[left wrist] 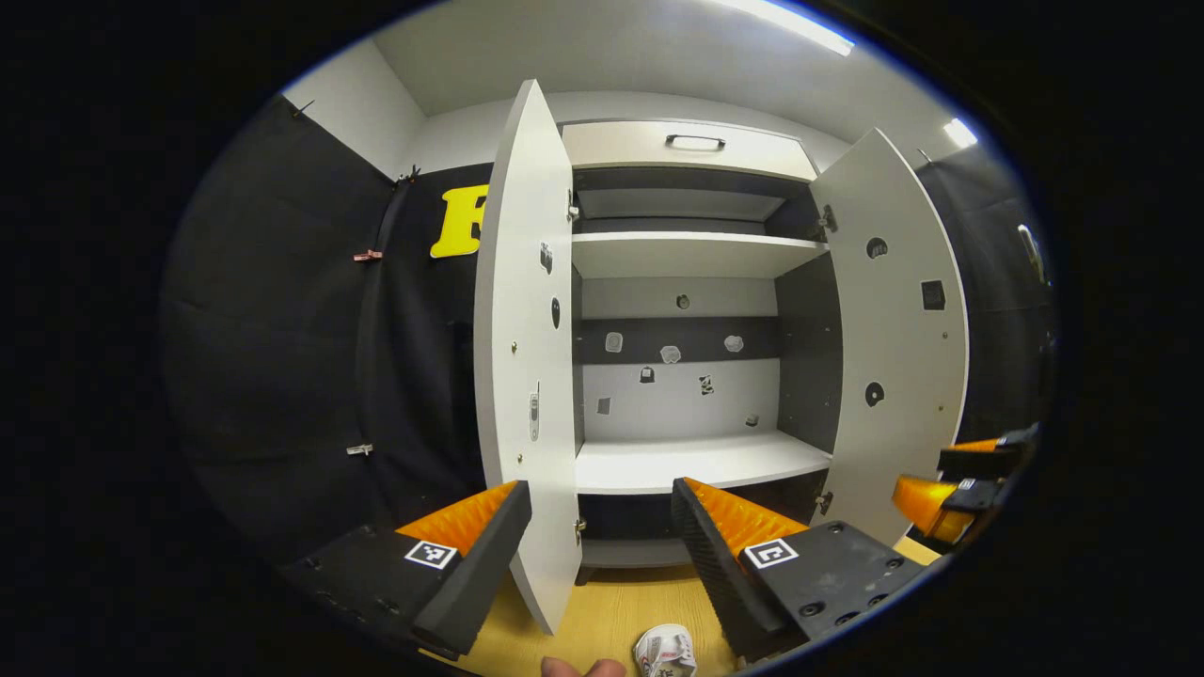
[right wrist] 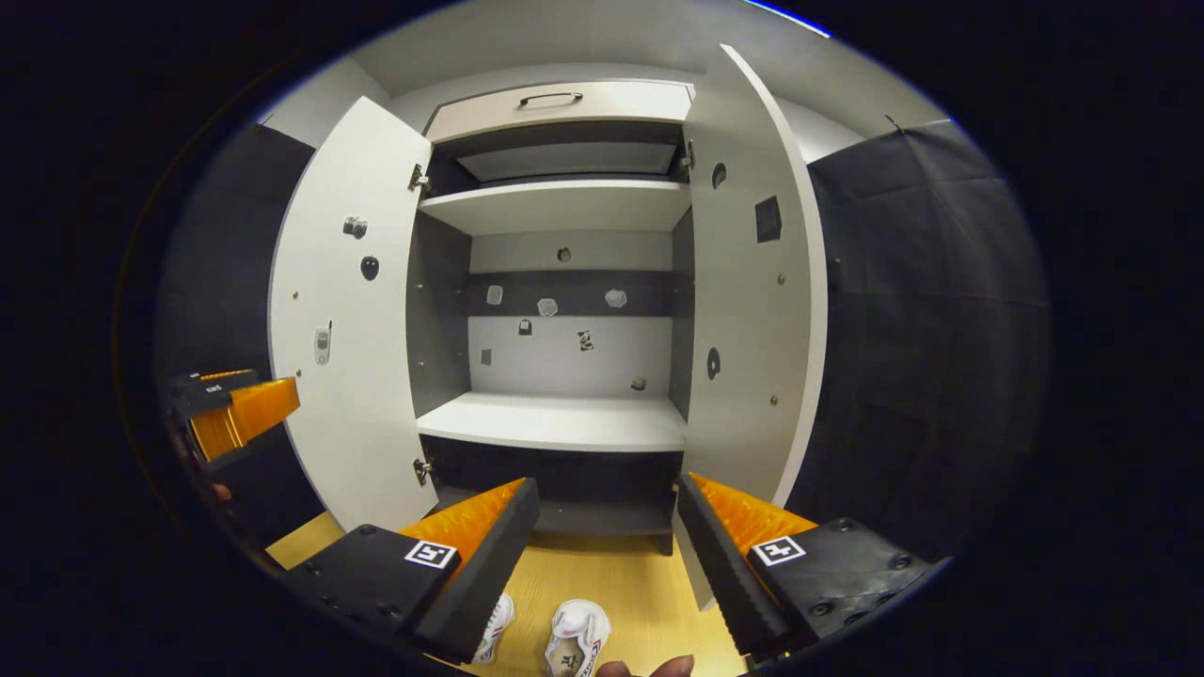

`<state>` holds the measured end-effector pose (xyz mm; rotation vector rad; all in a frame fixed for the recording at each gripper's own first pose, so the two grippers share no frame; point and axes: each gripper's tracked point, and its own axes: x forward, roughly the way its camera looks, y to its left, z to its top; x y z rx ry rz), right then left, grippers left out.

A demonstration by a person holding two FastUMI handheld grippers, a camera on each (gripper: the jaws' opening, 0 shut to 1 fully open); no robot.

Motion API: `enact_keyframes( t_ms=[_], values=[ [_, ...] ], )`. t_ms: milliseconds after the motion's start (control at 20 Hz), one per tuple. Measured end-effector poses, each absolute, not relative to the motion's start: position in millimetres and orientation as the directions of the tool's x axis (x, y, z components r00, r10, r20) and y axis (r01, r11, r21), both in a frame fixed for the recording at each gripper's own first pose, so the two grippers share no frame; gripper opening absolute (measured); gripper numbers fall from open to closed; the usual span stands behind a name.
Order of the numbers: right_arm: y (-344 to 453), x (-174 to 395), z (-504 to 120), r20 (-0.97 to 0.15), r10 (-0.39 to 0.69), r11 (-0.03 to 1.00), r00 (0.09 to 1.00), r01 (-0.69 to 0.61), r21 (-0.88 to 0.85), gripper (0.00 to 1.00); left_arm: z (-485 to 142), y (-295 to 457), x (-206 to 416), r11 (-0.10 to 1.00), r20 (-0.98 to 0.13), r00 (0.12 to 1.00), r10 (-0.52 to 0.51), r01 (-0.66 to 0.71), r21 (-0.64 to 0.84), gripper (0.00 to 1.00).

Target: Grab one shoe with the right hand and put it into the shoe cabinet, grab the other shoe with the left hand and put it into the shoe cabinet; then close the right door with the right hand and the left door with the left hand.

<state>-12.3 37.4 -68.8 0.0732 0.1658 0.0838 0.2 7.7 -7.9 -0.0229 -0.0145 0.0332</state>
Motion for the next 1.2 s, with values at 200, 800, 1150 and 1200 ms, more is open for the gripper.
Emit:
enact_keyframes(
  t_ms=[200, 800, 1150, 1200],
  values=[
    [64, -33, -136, -0.293, 0.151, 0.984, 0.944, -0.116, 0.133, 0.98, -17, 10, -4, 0.999, 0.015, 0.999, 0.044, -0.044, -0.023, 0.95],
    [109, -73, -366, -0.642, 0.209, 0.965, 0.737, -0.051, 0.256, 0.75, -67, 15, -19, 0.996, -0.08, 0.993, 0.09, -0.089, 0.016, 0.94],
    [117, -51, -446, -0.722, 0.165, 0.962, 0.672, 0.051, 0.268, 0.62, -91, 22, -32, 0.994, -0.125, 0.987, 0.102, -0.097, 0.04, 0.95],
    [119, -45, -453, -0.714, 0.156, 0.963, 0.683, 0.054, 0.262, 0.53, -93, 25, -33, 0.994, -0.131, 0.985, 0.109, -0.104, 0.041, 0.95]
  ],
)
